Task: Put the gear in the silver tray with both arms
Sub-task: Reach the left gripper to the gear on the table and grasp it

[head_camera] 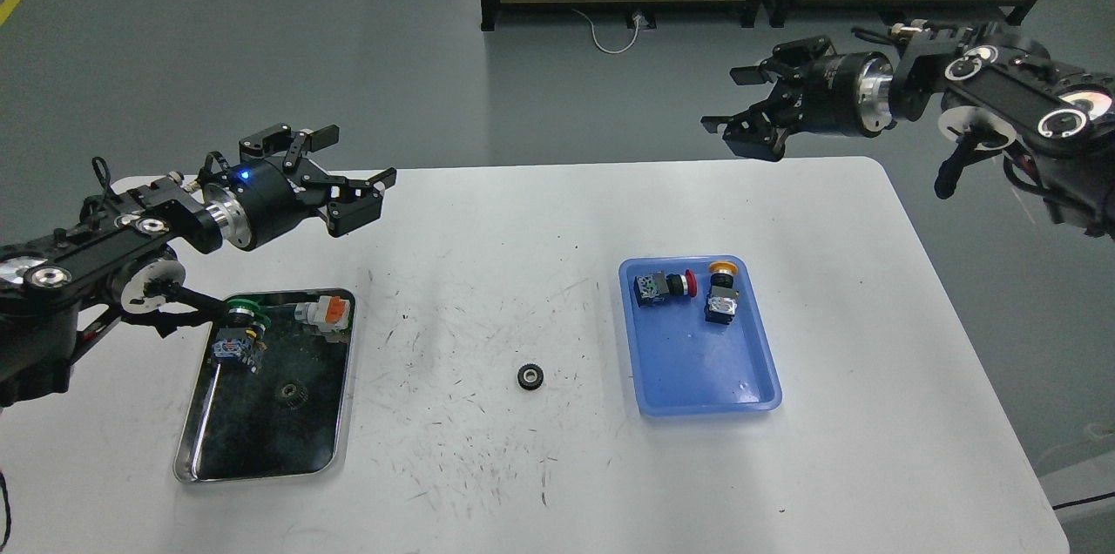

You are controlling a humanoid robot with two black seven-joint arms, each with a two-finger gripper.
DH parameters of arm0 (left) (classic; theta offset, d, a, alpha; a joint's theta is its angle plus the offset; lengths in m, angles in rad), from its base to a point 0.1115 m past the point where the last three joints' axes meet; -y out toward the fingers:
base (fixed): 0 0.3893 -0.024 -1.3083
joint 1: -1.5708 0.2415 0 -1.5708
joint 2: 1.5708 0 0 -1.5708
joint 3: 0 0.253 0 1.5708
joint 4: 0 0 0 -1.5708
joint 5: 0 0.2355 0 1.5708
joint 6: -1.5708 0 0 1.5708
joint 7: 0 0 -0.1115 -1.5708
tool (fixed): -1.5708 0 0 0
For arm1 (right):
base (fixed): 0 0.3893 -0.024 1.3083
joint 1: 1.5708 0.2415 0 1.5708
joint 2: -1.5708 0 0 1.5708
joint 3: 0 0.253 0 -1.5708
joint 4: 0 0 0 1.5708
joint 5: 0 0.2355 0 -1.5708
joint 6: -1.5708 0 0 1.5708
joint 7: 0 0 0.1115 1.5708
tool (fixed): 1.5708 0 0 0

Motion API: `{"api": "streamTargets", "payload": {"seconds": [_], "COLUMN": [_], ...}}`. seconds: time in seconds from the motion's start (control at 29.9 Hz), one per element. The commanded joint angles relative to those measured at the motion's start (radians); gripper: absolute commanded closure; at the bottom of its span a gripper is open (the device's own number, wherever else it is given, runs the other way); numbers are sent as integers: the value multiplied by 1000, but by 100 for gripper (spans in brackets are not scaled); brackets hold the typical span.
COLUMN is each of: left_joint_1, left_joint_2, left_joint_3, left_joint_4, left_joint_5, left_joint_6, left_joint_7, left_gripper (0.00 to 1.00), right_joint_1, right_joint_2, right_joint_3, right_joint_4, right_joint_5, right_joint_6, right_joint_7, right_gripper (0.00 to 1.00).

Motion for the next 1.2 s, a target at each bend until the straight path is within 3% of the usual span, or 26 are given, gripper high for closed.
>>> {"api": "streamTargets", "payload": {"seconds": [0.0,0.23,0.7,1.17], "left_joint_1": [23,103,222,271], "left_joint_2": [-52,-161,-321,-416], "left_joint_3": [30,46,61,104], "left_joint_4": [-25,-29,11,68], "left_joint_5": [2,85,151,154], "left_joint_6": [4,32,193,228], "left_joint_7": [-4,-8,6,-19], "left_gripper": [5,5,5,5], "right_joint_1": [10,10,6,0], "right_joint_2": [-43,-76,-77,-70], "right_joint_3": [17,31,31,28], "right_joint_4": [-1,-4,-5,-17], "right_joint_5": [1,1,-1,-10], "right_joint_6": [0,0,0,0], "right_joint_7": [0,0,-2,-2], "right_gripper": [27,27,26,26]}}
